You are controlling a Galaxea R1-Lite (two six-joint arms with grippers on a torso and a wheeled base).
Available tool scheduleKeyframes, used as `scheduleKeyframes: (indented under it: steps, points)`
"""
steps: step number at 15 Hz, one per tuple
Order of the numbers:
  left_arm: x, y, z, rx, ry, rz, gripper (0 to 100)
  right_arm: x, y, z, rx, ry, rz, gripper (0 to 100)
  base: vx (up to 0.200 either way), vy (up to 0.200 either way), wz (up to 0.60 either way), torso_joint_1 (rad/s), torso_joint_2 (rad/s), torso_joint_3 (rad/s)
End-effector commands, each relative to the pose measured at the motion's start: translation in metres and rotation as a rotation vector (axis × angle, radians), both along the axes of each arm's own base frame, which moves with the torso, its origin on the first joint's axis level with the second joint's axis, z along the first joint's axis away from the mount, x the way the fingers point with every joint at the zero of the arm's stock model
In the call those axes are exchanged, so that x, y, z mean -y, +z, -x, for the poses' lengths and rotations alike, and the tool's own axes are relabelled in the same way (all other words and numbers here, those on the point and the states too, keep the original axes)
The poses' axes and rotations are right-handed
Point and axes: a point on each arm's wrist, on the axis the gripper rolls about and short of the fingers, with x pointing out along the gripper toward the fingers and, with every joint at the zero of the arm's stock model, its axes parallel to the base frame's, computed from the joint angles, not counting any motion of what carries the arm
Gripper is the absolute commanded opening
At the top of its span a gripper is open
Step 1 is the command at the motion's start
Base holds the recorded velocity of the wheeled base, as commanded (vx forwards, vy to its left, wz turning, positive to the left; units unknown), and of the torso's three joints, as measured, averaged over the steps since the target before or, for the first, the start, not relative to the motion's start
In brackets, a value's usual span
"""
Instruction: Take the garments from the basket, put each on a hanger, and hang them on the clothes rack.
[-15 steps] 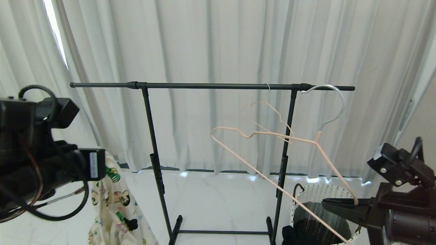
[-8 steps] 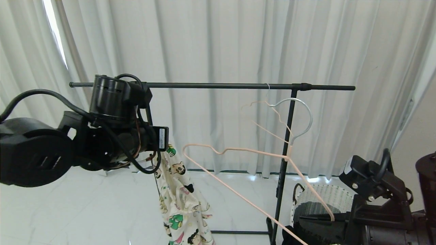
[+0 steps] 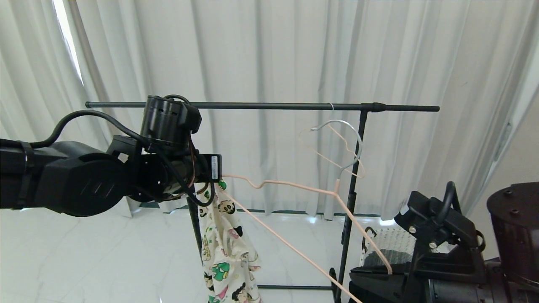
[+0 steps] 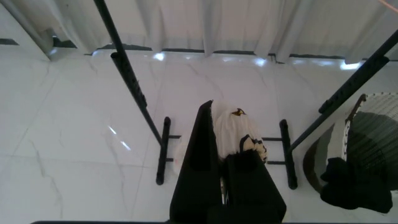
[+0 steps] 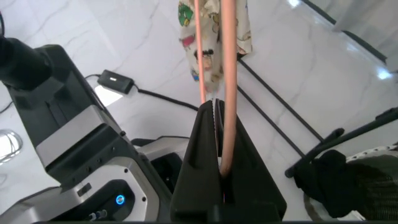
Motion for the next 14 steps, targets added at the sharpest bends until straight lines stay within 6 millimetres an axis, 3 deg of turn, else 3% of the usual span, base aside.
scheduleKeyframes:
  steps: [1, 4, 14]
  points:
    - [0.001, 0.001, -0.002, 0.003, 0.002, 0.003, 0, -0.009, -0.003, -0.002, -0.013, 0.012, 0.012, 0, 0.0, 0.0, 0.0, 0.0, 0.0, 0.0]
    - [0.001, 0.002, -0.001, 0.006, 0.001, 0.005, 0, -0.023, -0.002, -0.005, -0.02, 0.013, -0.022, 0, 0.0, 0.0, 0.0, 0.0, 0.0, 0.0]
    - [-0.005, 0.007, 0.006, -0.004, -0.089, -0.053, 0, -0.03, -0.009, 0.001, -0.035, 0.044, 0.004, 0, 0.0, 0.0, 0.0, 0.0, 0.0, 0.0]
